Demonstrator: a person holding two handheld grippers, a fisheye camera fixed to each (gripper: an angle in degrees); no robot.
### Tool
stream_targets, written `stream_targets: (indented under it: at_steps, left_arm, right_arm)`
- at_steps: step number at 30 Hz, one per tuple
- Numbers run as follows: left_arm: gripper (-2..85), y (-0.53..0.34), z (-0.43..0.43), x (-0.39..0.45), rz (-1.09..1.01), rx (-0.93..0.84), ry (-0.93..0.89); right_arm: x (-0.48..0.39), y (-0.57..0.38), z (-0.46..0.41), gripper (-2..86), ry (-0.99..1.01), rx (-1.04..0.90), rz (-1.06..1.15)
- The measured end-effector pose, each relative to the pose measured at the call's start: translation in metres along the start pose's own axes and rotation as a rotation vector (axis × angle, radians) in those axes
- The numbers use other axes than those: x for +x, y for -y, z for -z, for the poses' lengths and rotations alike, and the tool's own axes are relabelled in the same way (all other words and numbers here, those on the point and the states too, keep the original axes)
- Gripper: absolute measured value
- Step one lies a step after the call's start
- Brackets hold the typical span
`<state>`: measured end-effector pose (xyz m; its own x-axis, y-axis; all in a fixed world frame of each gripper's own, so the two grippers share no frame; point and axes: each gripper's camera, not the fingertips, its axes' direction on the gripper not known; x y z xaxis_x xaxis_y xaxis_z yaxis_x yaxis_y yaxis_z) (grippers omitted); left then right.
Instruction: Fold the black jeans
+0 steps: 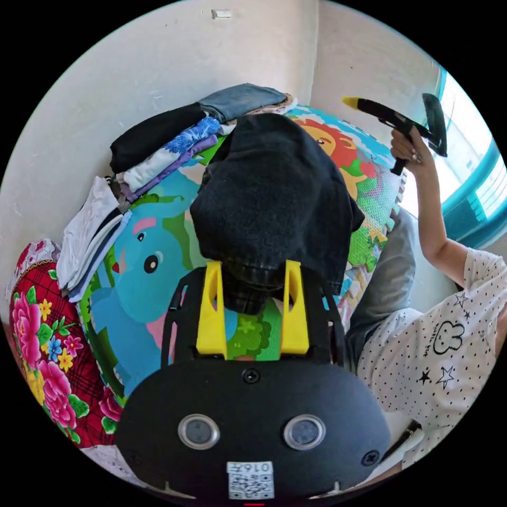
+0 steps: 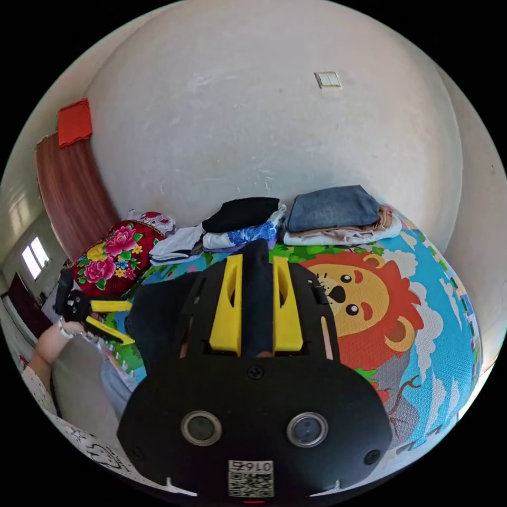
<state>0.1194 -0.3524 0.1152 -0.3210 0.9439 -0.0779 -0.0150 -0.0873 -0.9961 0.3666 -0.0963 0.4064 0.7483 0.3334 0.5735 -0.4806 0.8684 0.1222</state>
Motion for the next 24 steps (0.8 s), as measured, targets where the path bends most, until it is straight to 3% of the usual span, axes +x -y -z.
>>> stream_targets:
  at_steps: [3,8,13,16,19,21,24]
  left_arm:
    - [8.8,0.005,0.009,-0.014,-0.026,0.055,-0.065]
    - [8.2,0.011,0.066,-0.01,-0.16,0.062,-0.022]
    - [4.9,0.013,0.164,-0.031,-0.113,0.299,-0.345]
    - [5.1,0.024,0.18,-0.018,-0.16,0.3,-0.392]
    - [7.2,0.025,0.181,0.001,-0.208,0.268,-0.312]
    - [9.4,0.017,0.183,-0.002,-0.186,0.265,-0.279]
    - [12.6,-0.003,0.183,-0.024,-0.093,0.254,-0.223]
  right_arm:
    - [-0.026,-0.032,0.032,7.3,0.005,0.047,0.137]
    - [-0.073,-0.078,0.064,7.1,-0.063,0.091,0.322]
    - [-0.128,-0.105,0.061,11.3,0.112,0.115,0.482]
    - [-0.169,-0.115,0.038,15.0,0.262,0.083,0.522]
    - [-0.183,-0.115,0.019,9.2,0.091,0.142,0.372]
    - [-0.169,-0.109,0.017,2.7,-0.134,0.132,0.32]
    - [-0.105,-0.097,0.053,1.5,-0.212,0.22,0.229]
